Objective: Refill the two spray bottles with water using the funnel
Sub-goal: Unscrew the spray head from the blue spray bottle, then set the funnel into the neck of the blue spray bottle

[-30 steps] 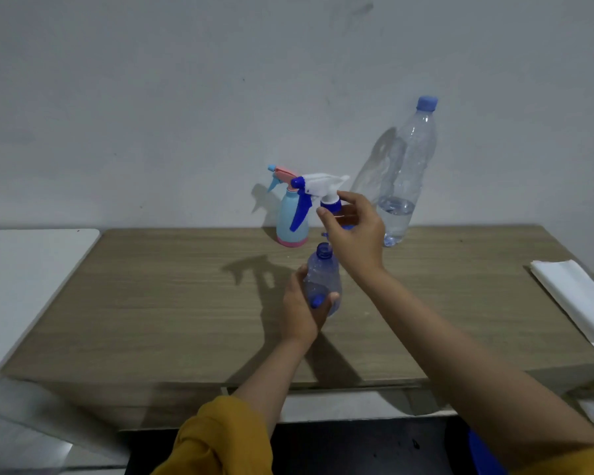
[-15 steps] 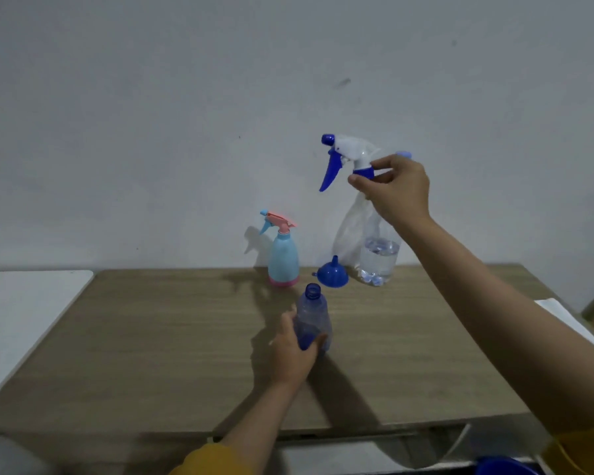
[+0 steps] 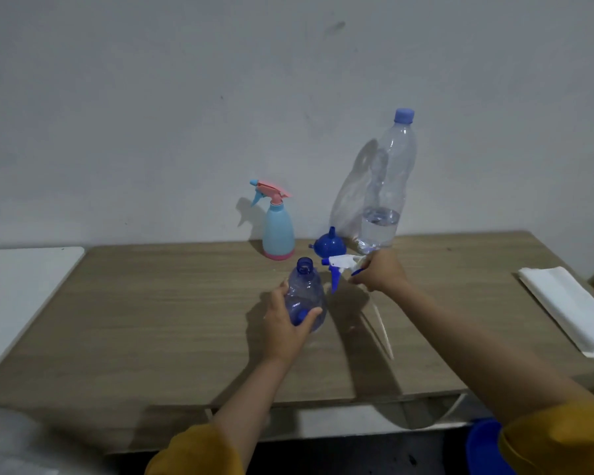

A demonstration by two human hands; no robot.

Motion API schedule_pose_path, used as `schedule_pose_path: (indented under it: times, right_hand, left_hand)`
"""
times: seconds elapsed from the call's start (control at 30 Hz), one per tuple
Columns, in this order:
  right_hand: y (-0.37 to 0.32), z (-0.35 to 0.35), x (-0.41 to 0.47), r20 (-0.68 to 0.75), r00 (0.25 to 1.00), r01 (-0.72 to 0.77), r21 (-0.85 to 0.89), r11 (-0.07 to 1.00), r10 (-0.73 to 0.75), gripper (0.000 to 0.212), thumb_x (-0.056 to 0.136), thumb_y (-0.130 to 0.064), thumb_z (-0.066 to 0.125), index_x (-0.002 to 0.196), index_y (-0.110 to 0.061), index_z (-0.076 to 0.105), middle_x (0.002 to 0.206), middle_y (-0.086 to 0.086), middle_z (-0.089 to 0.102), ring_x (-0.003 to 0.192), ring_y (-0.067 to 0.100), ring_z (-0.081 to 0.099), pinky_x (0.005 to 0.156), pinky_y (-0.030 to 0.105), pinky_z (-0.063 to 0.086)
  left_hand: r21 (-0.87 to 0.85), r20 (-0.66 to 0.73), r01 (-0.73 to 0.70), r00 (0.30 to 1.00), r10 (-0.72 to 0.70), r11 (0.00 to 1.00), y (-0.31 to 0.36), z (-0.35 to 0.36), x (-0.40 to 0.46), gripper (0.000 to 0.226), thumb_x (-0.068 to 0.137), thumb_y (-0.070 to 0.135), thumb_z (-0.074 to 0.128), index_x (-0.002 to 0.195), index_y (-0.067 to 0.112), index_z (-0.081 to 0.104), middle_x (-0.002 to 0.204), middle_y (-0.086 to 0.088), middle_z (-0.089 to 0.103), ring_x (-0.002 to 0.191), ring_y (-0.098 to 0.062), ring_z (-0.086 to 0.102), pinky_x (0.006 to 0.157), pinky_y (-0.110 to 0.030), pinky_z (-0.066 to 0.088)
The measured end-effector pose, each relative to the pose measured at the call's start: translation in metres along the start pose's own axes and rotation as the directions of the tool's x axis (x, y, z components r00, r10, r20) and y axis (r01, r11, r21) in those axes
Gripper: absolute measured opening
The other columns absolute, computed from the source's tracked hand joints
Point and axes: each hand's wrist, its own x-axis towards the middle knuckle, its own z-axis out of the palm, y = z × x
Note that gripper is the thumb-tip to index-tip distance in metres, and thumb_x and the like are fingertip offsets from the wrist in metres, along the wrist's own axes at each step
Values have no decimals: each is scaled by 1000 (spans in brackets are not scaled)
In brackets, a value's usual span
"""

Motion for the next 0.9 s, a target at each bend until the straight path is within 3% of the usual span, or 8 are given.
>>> schedule_pose_path:
  times: [0.17,0.33,0.43,0.53,0.6,0.73,0.8,0.9]
  right_hand:
    - [16,26,7,55,996,-69,-86,994,74,38,70,-33,79,92,-6,65,81,8,63,72,23,61,57,27,41]
    - [22,36,12,105,992,-60,-100,993,71,31,74,-29,77,88,-7,61,78,7,61,69,19,59,47,25,37]
    - [17,24,17,121,993,34,-247,969,-4,35,78,-39,72,81,-11,51,71,2,53,71,19,54,49,27,33]
    - [4,8,37,57,971,238,-310,920,-232,37,82,-44,67,82,-9,55,72,2,58,77,23,61,52,27,39]
    - [-8,1,59,42,920,383,-318,868,-390,37,80,-37,67,102,-8,60,95,8,66,87,25,63,66,34,51]
    - [-40,-12,101,209,805,578,-487,654,-556,63,76,-29,74,131,-16,47,121,11,51,112,29,49,87,42,48]
    - [-54,-11,119,336,764,631,-565,532,-550,75,73,-28,77,139,-21,40,130,10,46,121,30,43,94,44,45]
    - [-68,1,142,485,762,646,-617,449,-429,90,68,-25,81,144,-29,33,135,8,42,123,30,43,92,43,45]
  left_hand:
    - [43,12,-22,1000,21,999,5,-3,-1,64,69,24,83,121,7,50,113,-4,61,91,-5,50,67,5,36]
    - [51,28,-19,999,18,999,7,-3,-1,63,71,25,81,123,8,48,117,-5,60,95,-5,51,69,6,36]
    - [41,19,-21,1000,20,999,6,-1,0,63,71,24,81,123,8,49,116,-5,60,95,-5,52,71,5,36]
    - [29,13,-23,1000,23,999,4,0,0,65,71,25,81,124,10,48,118,-2,58,98,-5,52,75,4,37]
    - [6,15,-19,1000,19,1000,1,2,0,68,71,26,81,128,11,45,121,1,56,104,-5,52,80,3,38]
    - [-34,5,-15,1000,15,999,1,5,0,69,74,23,79,131,13,41,117,13,46,103,4,48,84,2,36]
    - [-54,2,-18,1000,18,998,-1,8,0,68,74,23,78,128,22,37,116,21,43,104,8,48,88,-2,39]
    - [-62,-18,-5,1000,4,998,-7,13,1,69,74,25,78,126,29,33,118,27,41,110,4,50,93,-11,43]
